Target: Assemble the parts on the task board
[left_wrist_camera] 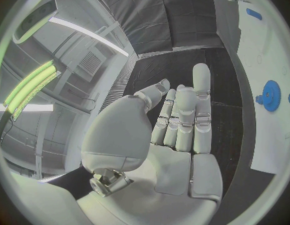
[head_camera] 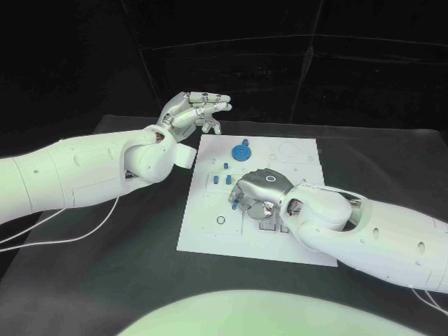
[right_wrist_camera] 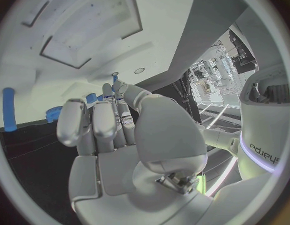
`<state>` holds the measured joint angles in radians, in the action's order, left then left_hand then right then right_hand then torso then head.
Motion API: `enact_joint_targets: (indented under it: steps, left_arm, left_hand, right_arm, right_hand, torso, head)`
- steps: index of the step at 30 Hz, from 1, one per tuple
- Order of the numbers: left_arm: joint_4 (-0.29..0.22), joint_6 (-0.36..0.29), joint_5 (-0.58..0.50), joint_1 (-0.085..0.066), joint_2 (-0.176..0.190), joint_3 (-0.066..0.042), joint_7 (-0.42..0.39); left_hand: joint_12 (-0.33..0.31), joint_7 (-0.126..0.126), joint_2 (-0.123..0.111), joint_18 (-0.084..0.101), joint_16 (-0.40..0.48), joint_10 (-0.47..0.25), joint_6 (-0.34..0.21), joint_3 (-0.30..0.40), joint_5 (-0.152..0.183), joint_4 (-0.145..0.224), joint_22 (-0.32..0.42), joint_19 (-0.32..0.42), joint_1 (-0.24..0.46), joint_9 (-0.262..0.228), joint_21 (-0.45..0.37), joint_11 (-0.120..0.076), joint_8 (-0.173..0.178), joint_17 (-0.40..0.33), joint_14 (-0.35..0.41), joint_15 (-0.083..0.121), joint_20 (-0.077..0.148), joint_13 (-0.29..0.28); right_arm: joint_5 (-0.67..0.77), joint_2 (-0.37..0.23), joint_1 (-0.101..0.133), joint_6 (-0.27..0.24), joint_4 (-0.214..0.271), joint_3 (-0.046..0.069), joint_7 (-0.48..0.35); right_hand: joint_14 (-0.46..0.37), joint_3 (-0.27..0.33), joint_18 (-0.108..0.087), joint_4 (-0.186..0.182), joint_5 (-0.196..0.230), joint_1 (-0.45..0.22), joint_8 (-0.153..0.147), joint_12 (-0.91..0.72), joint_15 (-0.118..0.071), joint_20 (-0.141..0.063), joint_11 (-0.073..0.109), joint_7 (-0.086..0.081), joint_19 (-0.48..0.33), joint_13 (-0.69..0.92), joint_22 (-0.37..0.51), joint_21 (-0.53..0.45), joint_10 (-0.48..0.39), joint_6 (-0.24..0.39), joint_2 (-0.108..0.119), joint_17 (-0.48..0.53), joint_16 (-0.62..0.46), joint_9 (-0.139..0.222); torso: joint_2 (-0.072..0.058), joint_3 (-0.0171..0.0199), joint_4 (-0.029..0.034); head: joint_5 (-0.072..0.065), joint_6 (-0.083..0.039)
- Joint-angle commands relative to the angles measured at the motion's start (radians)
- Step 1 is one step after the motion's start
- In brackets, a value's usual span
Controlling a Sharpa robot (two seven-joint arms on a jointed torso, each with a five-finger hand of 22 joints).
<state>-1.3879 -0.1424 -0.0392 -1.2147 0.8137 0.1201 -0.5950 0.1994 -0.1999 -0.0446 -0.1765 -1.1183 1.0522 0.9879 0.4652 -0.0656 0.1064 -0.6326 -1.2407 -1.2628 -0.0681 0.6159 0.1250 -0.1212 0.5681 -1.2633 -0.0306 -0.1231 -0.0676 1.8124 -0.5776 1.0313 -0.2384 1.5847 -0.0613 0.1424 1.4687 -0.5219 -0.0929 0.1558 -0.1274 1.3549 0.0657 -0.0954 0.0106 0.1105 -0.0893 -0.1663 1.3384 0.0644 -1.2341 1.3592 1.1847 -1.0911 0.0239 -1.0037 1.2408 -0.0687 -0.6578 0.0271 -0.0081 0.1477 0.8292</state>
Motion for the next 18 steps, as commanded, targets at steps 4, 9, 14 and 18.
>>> enact_joint_targets:
  steps: [4, 9, 14, 18]
  left_arm:
    - [-0.001, 0.013, -0.003, -0.002, 0.0, -0.001, 0.0]
    - [-0.001, 0.013, -0.003, -0.002, 0.0, -0.001, 0.0]
    - [-0.001, 0.013, -0.003, -0.002, 0.0, -0.001, 0.0]
    - [-0.001, 0.013, -0.003, -0.002, 0.0, -0.001, 0.0]
  left_hand:
    - [0.004, 0.002, -0.003, -0.005, 0.004, -0.005, -0.008, -0.005, -0.001, -0.003, 0.001, 0.008, 0.01, 0.0, -0.003, -0.002, -0.004, 0.001, 0.007, 0.0, -0.002, 0.0]
    - [0.004, 0.002, -0.003, -0.005, 0.004, -0.005, -0.008, -0.005, -0.001, -0.003, 0.001, 0.008, 0.01, 0.0, -0.003, -0.002, -0.004, 0.001, 0.007, 0.0, -0.002, 0.0]
    - [0.004, 0.002, -0.003, -0.005, 0.004, -0.005, -0.008, -0.005, -0.001, -0.003, 0.001, 0.008, 0.01, 0.0, -0.003, -0.002, -0.004, 0.001, 0.007, 0.0, -0.002, 0.0]
    - [0.004, 0.002, -0.003, -0.005, 0.004, -0.005, -0.008, -0.005, -0.001, -0.003, 0.001, 0.008, 0.01, 0.0, -0.003, -0.002, -0.004, 0.001, 0.007, 0.0, -0.002, 0.0]
  right_arm:
    - [0.014, 0.003, 0.001, 0.022, -0.002, 0.0, 0.014]
    - [0.016, 0.004, 0.001, 0.033, -0.002, 0.0, 0.017]
    - [0.017, 0.006, 0.001, 0.045, 0.0, 0.0, 0.019]
    - [0.017, 0.007, 0.001, 0.052, 0.0, 0.0, 0.021]
  right_hand:
    - [0.011, -0.004, 0.011, -0.001, 0.005, 0.0, 0.002, 0.003, -0.004, 0.002, -0.003, 0.001, 0.008, 0.001, -0.002, 0.006, 0.007, -0.009, 0.008, 0.0, 0.007, -0.001]
    - [0.011, -0.004, 0.011, -0.001, 0.005, 0.0, 0.002, 0.003, -0.004, 0.002, -0.003, 0.001, 0.008, 0.001, -0.002, 0.006, 0.007, -0.009, 0.008, 0.0, 0.007, -0.001]
    - [0.011, -0.004, 0.011, -0.002, 0.005, -0.002, 0.003, 0.003, -0.005, 0.002, -0.003, 0.001, 0.007, 0.001, -0.001, 0.006, 0.008, -0.01, 0.009, 0.002, 0.006, -0.002]
    - [0.011, -0.004, 0.011, -0.002, 0.005, -0.002, 0.003, 0.003, -0.005, 0.002, -0.003, 0.001, 0.007, 0.001, -0.001, 0.006, 0.009, -0.011, 0.009, 0.002, 0.006, -0.002]
  torso:
    - [0.0, 0.0001, 0.0004]
    - [0.0, 0.0002, 0.0008]
    - [0.0, 0.0, -0.0006]
    - [0.0, 0.0, -0.0009]
  head:
    - [0.0, 0.001]
    - [-0.001, 0.002]
    - [0.0, 0.004]
    - [0.0, 0.004]
